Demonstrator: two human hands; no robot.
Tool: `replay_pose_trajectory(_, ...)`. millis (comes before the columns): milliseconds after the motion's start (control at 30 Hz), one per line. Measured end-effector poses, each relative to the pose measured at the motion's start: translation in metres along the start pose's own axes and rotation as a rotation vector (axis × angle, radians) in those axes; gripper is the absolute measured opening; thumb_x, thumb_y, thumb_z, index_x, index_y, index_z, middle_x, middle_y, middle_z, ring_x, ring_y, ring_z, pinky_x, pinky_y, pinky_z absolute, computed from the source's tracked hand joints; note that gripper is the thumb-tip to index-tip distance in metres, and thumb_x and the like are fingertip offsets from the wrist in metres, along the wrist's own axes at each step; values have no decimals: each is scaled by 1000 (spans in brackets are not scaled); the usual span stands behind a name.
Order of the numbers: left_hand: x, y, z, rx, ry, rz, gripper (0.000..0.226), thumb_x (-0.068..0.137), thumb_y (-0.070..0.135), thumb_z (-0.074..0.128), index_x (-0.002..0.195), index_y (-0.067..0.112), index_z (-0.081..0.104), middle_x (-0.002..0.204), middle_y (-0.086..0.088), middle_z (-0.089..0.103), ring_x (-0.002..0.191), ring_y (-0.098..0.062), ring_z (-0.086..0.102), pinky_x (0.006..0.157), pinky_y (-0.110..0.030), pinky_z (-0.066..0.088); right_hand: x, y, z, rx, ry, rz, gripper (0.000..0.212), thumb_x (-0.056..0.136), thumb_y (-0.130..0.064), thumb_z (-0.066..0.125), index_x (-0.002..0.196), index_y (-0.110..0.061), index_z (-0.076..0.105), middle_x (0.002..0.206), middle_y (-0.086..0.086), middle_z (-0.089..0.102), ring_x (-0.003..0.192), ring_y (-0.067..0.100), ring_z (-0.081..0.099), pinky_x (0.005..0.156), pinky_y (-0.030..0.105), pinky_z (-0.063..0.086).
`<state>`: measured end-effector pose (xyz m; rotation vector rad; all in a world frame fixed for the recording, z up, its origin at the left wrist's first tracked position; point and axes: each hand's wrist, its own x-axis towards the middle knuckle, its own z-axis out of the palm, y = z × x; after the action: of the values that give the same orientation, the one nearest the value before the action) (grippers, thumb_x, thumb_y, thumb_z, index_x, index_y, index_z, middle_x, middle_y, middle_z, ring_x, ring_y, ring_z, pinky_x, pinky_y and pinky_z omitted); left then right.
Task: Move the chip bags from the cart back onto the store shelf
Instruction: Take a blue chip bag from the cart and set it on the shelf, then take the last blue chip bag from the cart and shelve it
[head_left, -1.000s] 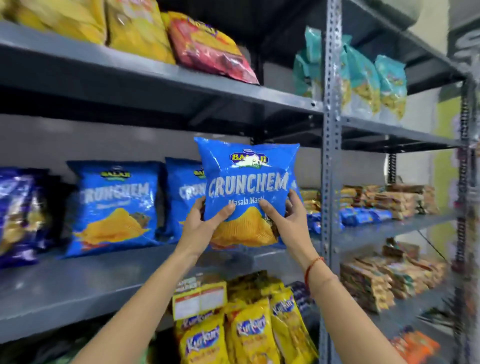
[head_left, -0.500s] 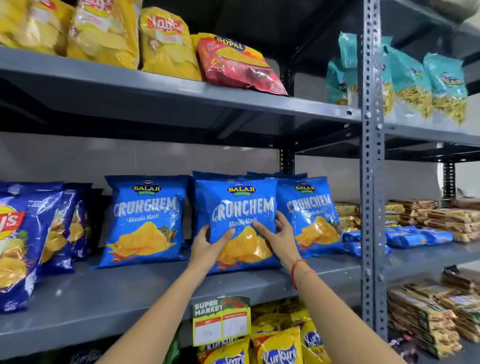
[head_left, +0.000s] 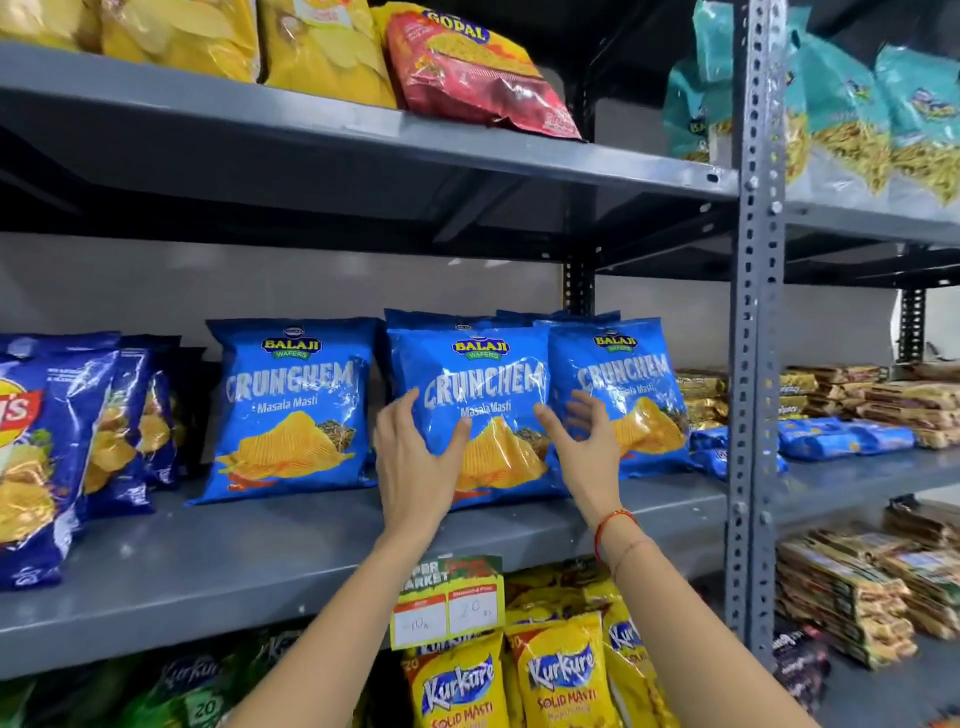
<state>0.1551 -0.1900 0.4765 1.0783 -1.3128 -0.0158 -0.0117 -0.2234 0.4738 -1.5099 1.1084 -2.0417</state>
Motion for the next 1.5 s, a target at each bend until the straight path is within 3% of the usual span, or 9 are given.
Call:
replay_pose_trajectory(200, -59, 45, 18, -157, -118, 330, 41, 85, 36, 53, 119, 13, 54, 117, -4, 56, 111, -15, 49, 96, -21, 35, -40, -13, -57, 25, 164, -105, 33, 84, -28, 70, 113, -19, 58, 110, 1, 63, 98, 12, 61, 80, 14, 47)
replay_pose_trajectory(433, -169, 33, 72, -260, -428, 305, 32, 86, 26, 53, 112, 8, 59, 108, -7, 61, 105, -22, 57, 91, -37, 47, -127, 31, -175, -158, 402, -20, 20, 83, -37, 67, 99, -30, 57, 99, 1, 66, 92, 10, 62, 80, 19, 48)
replay_pose_trajectory(667, -328, -17, 128, -174, -952, 129, 37, 87, 33, 51, 115, 9, 56, 112, -10, 58, 108, -26, 55, 91, -29, 38, -297, 139, -300, -371, 607, 466, 22, 89, -17, 65, 106, -13, 53, 82, -2, 58, 64, -15, 55, 63, 4, 43)
replay_pose_trajectory(900, -499, -56, 133, 30, -1453, 54, 62, 80, 47, 41, 120, 1, 53, 118, -22, 53, 110, -38, 52, 94, -44, 44, -505, 209, -377, -546, 766, 1148, 35, 72, -52, 69, 81, -22, 55, 85, 16, 57, 82, 23, 54, 75, 37, 44)
replay_pose_trajectory(1033, -567, -68, 142, 164, -1792, -98, 64, 86, 46, 50, 134, 4, 42, 136, -23, 42, 128, -37, 39, 106, -45, 34, -583, 231, -400, -556, 735, 1612, 77, 69, -64, 69, 101, 5, 64, 108, 29, 65, 104, 40, 63, 90, 46, 49)
replay_pose_trajectory(1100, -596, -77, 151, 263, -1921, -148, 63, 90, 41, 53, 139, 6, 36, 145, -23, 33, 136, -36, 31, 111, -45, 29, -592, 229, -403, -558, 742, 1663, 87, 57, -76, 67, 89, 6, 65, 94, 26, 64, 97, 37, 65, 85, 45, 48)
replay_pose_trajectory(1333, -671, -114, 190, 385, -2109, -249, 68, 89, 44, 54, 138, 2, 34, 141, -28, 40, 130, -39, 39, 106, -47, 35, -606, 250, -421, -439, 806, 1598, 73, 79, -44, 71, 131, -1, 45, 122, 15, 61, 114, 27, 58, 85, 28, 42)
replay_pose_trajectory(1433, -695, -125, 208, 361, -2060, -331, 63, 89, 39, 57, 136, 2, 38, 140, -23, 44, 127, -36, 44, 104, -42, 38, -622, 280, -433, -291, 948, 1554, 102, 44, -68, 80, 125, -12, 52, 118, 9, 68, 105, 28, 66, 95, 44, 53)
replay_pose_trajectory(1500, -711, -131, 218, 317, -2049, -488, 65, 86, 36, 62, 136, 2, 38, 139, -20, 47, 125, -34, 48, 103, -38, 40, -628, 295, -438, -211, 982, 1519, 90, 53, -57, 83, 123, -9, 55, 116, 12, 69, 100, 28, 68, 89, 45, 57)
